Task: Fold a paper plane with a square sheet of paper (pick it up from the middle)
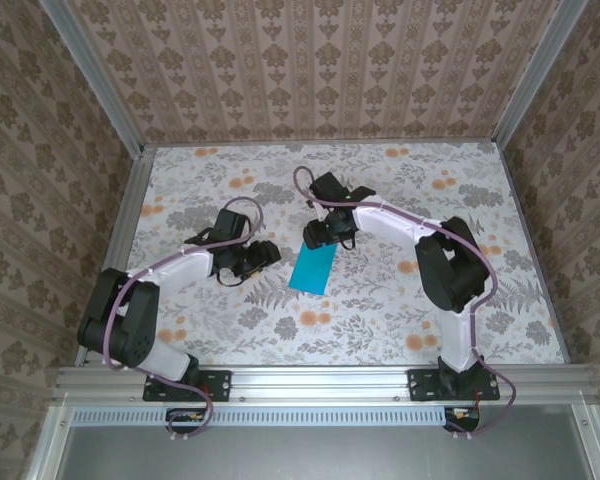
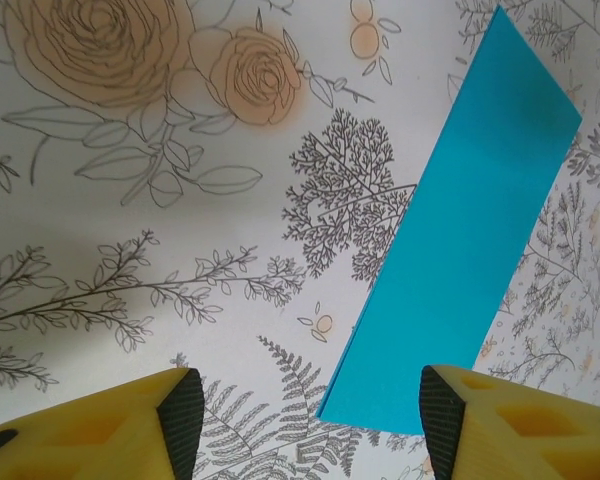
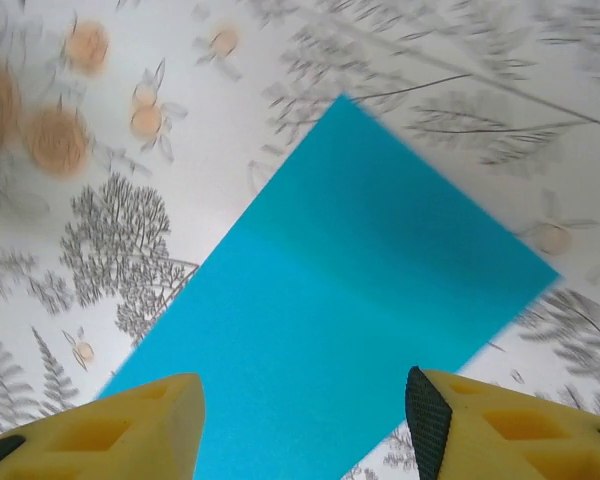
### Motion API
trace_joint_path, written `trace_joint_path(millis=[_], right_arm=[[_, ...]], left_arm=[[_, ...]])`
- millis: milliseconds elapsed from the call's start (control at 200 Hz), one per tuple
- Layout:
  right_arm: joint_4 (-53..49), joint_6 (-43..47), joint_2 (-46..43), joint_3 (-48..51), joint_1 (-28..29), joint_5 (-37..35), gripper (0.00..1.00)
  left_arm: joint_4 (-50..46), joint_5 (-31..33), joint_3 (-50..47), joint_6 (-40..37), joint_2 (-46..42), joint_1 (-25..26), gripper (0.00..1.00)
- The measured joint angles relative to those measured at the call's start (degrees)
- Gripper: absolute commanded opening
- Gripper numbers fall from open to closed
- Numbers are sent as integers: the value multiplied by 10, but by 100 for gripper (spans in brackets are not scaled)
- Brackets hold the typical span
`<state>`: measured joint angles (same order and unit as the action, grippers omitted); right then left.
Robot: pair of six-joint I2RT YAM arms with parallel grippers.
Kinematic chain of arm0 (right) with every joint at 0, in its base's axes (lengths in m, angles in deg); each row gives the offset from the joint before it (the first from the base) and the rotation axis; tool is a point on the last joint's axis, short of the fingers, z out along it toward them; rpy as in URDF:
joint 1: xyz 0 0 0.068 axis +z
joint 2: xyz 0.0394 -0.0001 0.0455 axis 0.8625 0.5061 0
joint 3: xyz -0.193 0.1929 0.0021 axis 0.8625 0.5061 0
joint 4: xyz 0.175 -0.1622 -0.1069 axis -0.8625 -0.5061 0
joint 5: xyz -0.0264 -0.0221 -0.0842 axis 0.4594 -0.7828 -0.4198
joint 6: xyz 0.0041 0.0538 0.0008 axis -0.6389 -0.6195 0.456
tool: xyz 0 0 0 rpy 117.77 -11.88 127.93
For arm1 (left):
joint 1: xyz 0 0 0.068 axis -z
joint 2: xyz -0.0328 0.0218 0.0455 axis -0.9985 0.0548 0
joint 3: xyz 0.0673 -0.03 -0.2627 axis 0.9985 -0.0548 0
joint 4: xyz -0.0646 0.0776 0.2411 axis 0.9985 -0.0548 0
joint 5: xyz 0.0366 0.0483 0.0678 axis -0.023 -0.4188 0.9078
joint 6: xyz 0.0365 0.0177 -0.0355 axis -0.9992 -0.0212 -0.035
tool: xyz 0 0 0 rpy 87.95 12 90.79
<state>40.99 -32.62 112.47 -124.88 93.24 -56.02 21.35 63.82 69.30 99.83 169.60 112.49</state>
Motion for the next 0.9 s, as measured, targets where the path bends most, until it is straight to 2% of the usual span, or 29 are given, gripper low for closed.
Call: trace_joint_path(millis=[130, 285, 695, 900], right_arm=[[10, -78, -1, 5, -2, -30, 58], [9, -124, 29, -4, -5, -48, 58], [-4, -140, 109, -59, -12, -49, 59], [2, -136, 128, -85, -28, -12, 59]], left_arm=[[4, 0, -6, 6, 0, 11, 65], [8, 0, -7, 13, 0, 23, 67], [23, -11, -8, 23, 0, 30, 70], [53, -44, -14, 28, 14, 34, 70]])
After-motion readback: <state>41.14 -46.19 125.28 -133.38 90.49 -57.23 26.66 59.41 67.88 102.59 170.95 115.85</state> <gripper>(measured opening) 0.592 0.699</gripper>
